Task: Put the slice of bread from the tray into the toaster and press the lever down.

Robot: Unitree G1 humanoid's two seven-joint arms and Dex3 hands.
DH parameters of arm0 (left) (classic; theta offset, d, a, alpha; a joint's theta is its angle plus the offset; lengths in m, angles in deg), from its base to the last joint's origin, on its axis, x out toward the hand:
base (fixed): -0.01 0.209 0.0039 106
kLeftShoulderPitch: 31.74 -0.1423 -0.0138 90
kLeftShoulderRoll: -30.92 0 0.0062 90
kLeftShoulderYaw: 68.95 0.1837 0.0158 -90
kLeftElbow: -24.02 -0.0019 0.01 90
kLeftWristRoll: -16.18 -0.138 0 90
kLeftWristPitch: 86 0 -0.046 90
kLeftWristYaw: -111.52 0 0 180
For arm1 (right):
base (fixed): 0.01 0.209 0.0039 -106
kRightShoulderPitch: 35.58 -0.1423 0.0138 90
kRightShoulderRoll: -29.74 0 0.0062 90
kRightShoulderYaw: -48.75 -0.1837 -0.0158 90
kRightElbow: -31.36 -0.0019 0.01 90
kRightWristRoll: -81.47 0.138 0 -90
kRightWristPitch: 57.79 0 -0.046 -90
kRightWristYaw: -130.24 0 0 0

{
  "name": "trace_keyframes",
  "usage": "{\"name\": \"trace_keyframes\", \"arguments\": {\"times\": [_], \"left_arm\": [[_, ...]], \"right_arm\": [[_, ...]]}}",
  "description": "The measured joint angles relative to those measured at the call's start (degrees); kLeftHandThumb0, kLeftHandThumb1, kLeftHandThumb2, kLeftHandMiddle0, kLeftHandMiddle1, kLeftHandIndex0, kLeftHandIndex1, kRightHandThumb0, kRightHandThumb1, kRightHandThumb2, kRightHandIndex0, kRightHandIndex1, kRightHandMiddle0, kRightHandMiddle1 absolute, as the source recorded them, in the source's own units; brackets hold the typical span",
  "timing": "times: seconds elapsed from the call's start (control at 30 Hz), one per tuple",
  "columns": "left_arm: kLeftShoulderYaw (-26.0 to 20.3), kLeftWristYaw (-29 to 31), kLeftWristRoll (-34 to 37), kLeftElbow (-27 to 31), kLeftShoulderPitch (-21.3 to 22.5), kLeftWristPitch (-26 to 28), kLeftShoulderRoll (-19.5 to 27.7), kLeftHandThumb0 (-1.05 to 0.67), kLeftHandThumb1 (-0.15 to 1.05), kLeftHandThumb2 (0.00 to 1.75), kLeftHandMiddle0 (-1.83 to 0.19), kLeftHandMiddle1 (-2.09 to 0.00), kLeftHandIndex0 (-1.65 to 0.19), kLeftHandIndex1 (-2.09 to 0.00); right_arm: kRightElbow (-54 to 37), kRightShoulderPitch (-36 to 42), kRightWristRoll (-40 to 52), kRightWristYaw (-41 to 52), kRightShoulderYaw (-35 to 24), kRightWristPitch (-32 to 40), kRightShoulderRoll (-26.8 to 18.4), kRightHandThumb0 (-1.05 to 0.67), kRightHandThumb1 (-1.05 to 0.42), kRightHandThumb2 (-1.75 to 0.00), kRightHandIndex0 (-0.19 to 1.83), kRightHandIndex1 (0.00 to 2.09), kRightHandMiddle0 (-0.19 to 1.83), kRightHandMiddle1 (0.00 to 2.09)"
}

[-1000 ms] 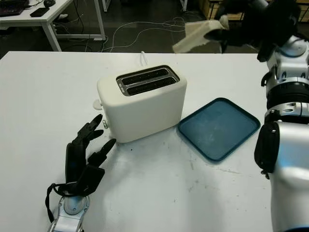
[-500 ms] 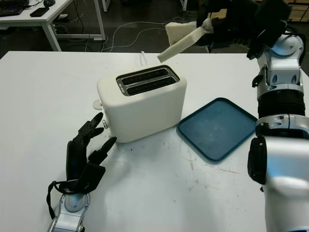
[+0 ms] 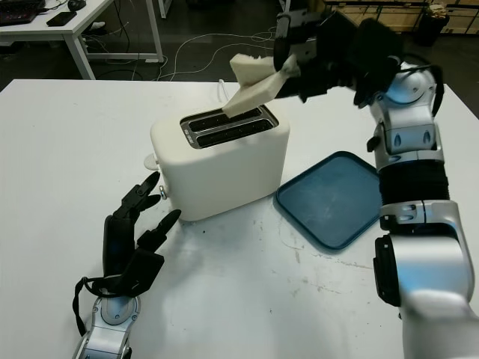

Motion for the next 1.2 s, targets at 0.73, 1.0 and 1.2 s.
{"name": "trace_keyframes", "arguments": {"times": [0.73,1.0,1.2], "left_arm": [[0.1,-0.6,0.0,-0.2,0.0,-0.2,0.0,-0.57,0.92,0.18,-0.33,-0.77,-0.52,0.0],[0.4,-0.6,0.0,-0.2,0.0,-0.2,-0.1,-0.57,0.92,0.18,-0.34,-0.76,-0.53,0.0],[0.4,-0.8,0.0,-0.2,0.0,-0.3,-0.1,-0.57,0.92,0.17,-0.35,-0.76,-0.53,-0.01]], "right_arm": [[0.7,0.7,-4.5,3.9,2.9,-6.8,-2.2,-0.17,-0.79,-0.06,1.06,1.75,0.89,1.75],[0.7,0.5,-5.1,8.3,5.1,-3.8,-3.9,-0.21,-0.69,0.0,0.59,1.59,0.56,1.3],[-0.1,0.5,-10.1,8.5,8.2,-3.9,-5.4,-0.27,-0.67,0.0,0.51,1.02,0.71,0.32]]}}
